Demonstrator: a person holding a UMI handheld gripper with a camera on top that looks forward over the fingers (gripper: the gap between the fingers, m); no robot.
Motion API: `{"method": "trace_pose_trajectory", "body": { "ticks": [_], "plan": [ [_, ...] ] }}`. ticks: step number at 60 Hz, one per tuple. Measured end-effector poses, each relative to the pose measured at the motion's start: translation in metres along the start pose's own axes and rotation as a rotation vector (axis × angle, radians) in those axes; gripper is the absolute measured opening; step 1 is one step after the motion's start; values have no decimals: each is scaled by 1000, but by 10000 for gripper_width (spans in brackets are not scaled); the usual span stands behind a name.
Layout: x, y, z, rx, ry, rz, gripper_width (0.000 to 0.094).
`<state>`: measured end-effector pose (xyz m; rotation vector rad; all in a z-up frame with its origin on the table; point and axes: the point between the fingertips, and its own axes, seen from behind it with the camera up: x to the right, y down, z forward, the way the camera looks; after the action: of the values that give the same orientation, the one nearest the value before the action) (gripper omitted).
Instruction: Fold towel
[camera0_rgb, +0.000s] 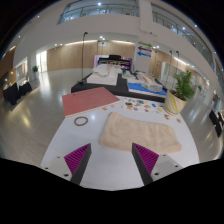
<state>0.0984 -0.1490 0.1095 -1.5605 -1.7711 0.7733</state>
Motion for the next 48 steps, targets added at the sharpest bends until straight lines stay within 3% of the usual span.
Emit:
{"method": "trace_pose_trajectory", "body": {
  "ticks": [18, 24, 26, 31, 38, 48],
  "plan": [
    [-17, -19, 141, -45, 45, 10, 845],
    [-13, -11, 178, -89, 68, 12, 787],
    [-13, -8, 185, -104, 64, 16, 718],
    [-9, 7, 195, -163, 86, 14, 440],
    [5, 7, 197, -143, 155, -89, 60],
    [4, -8, 184, -137, 73, 9, 16]
  ]
}}
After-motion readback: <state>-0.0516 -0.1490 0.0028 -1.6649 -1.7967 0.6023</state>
